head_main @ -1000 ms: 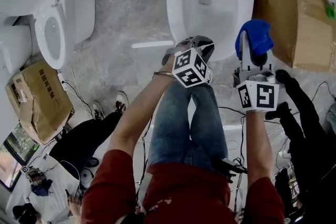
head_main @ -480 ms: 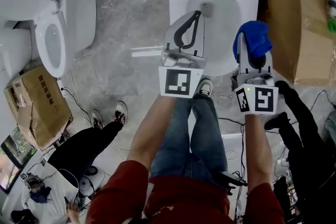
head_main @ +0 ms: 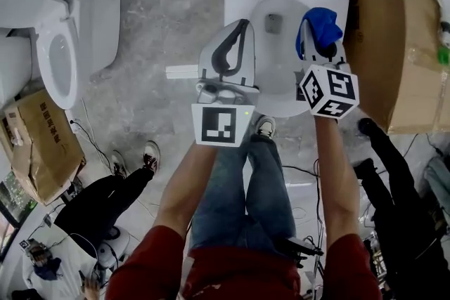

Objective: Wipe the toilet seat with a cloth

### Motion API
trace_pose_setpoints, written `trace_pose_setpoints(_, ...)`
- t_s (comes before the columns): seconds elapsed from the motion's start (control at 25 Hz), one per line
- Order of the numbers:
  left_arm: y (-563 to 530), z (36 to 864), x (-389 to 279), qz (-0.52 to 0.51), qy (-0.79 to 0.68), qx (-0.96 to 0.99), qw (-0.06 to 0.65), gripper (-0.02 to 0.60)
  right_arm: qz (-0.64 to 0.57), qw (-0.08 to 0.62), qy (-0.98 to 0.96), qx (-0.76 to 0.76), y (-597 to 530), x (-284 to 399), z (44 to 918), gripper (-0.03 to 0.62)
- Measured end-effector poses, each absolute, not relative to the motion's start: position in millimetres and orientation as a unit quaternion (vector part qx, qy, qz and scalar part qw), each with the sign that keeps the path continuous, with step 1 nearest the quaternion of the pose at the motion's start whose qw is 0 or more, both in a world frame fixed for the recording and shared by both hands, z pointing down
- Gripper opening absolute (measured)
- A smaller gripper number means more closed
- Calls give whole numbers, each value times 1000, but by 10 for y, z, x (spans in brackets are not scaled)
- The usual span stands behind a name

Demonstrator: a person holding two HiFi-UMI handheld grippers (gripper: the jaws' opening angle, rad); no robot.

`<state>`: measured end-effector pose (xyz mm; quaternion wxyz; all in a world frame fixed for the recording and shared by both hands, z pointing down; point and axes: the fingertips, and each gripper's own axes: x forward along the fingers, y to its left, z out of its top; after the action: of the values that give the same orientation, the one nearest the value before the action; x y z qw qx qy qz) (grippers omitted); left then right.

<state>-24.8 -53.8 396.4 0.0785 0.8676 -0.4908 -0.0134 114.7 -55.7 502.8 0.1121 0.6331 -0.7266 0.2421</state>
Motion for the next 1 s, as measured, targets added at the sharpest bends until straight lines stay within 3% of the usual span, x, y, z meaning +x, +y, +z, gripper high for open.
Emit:
trace_pose_setpoints(0.56,-873,4241,-664,16,-499,863,81,17,290,244,-680,628,-1754,1316,6226,54)
trace_pose_setpoints(1.0,-946,4397,-965,25,-522,848,90,17,281,230,-691,625,-1998,908,6251,54)
